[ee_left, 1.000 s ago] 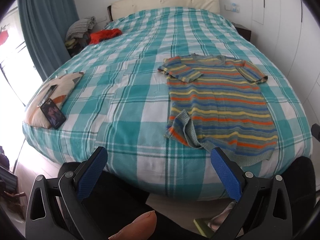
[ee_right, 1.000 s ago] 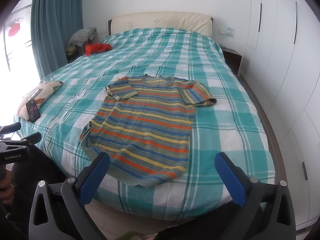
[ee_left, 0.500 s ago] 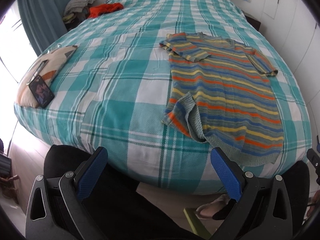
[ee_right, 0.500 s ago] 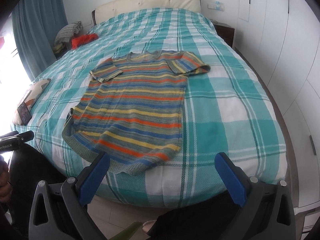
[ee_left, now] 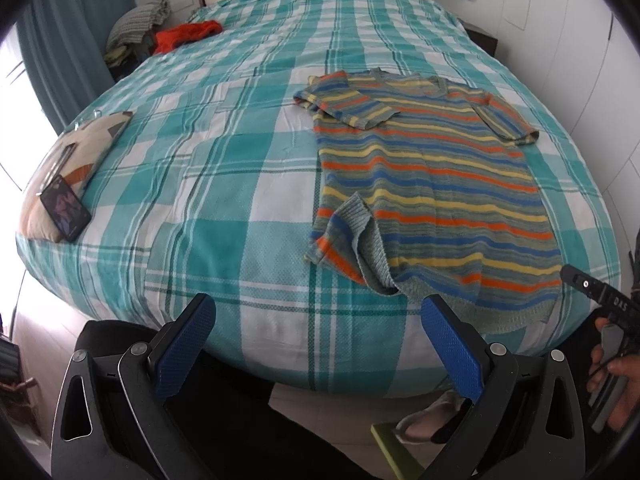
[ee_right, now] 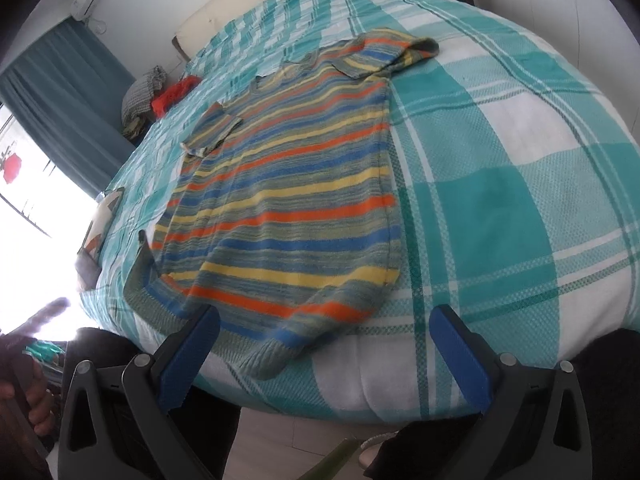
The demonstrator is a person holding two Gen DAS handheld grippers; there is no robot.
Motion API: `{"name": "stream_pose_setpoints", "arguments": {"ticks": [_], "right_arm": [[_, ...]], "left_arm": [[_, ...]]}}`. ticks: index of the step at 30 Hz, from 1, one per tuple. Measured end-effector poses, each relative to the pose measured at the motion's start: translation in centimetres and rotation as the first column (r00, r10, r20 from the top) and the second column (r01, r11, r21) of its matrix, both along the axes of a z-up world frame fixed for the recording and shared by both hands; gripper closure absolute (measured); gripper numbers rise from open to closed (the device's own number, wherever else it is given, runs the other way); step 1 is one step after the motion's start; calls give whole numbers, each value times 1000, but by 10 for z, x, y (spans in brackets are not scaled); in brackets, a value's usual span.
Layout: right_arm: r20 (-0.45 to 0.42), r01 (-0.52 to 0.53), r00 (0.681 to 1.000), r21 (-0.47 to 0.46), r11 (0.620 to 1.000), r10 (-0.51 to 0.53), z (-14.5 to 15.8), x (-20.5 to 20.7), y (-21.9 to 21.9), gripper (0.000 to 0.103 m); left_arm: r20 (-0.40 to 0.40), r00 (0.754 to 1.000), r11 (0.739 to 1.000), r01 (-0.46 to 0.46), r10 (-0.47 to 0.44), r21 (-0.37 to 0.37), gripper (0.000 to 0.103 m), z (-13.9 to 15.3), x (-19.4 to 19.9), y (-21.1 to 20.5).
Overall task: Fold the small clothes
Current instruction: 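Move both grippers toward the ribbed hem of the striped sweater, then close the right gripper on the hem corner while the left gripper pinches the hem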
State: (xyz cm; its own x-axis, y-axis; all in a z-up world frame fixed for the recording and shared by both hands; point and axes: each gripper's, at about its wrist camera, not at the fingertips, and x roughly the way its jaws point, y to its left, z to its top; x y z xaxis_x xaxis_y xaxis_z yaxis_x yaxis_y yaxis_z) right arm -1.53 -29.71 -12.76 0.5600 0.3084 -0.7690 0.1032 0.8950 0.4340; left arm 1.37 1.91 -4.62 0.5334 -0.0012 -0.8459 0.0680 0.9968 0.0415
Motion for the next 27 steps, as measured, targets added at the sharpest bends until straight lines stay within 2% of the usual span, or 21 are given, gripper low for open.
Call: {"name": "stream_pose_setpoints", "arguments": {"ticks": [3,4,6,7,9,11,13,15,16,17,18,20,23,25,27], "right_arm": [[-11,0,1000,147,989,2,-22,27,-10,0],[-18,-12,1000,224,975,17,-26,34,-12,0],[12,-77,997,399,914,79,-25,42,-12,0],[29,-113,993,457,882,112,-23,43,-10,0],[52,-159,987,523,837,155,-21,42,-10,0],[37,-157,985,571,806,166,-26,39,-12,0],[6,-139,986,598,790,169,-35,35,-13,0],[-31,-144,980,578,803,197,-44,33,-6,7],[-46,-154,975,570,807,218,-47,32,-1,20],[-60,-163,970,567,808,238,-51,31,3,38],[-75,-169,965,558,812,252,-53,30,6,49],[-98,-181,961,490,853,260,-49,25,10,96],[-126,-184,961,380,906,248,-33,17,0,99],[-191,-173,958,217,961,216,-19,10,-9,99],[-265,-170,950,14,985,167,-11,5,-15,99]], "left_arm": [[-5,1000,1000,-6,6,-14,0,-1,0,3],[-5,1000,1000,-10,10,-12,0,0,0,5],[4,1000,1000,-19,19,-7,0,0,-3,8],[7,1000,1000,-25,25,-6,0,0,-3,11],[2,999,999,-36,36,-6,0,-4,-3,15],[-15,999,999,-43,43,-9,0,-9,-2,17],[-26,999,999,-43,43,-9,0,-14,-1,16],[-26,999,1000,-31,31,-5,0,-16,0,13],[-22,999,1000,-24,24,1,0,-16,1,12],[-17,1000,1000,-18,18,5,0,-16,1,11],[-12,1000,1000,-13,13,5,0,-15,2,12],[1,1000,1000,-8,8,-18,0,-11,3,18],[4,1000,998,-15,15,-61,0,-8,7,31],[-6,1000,996,-22,22,-81,0,-10,12,38],[-16,1000,994,-26,25,-104,0,-14,20,42]]}}
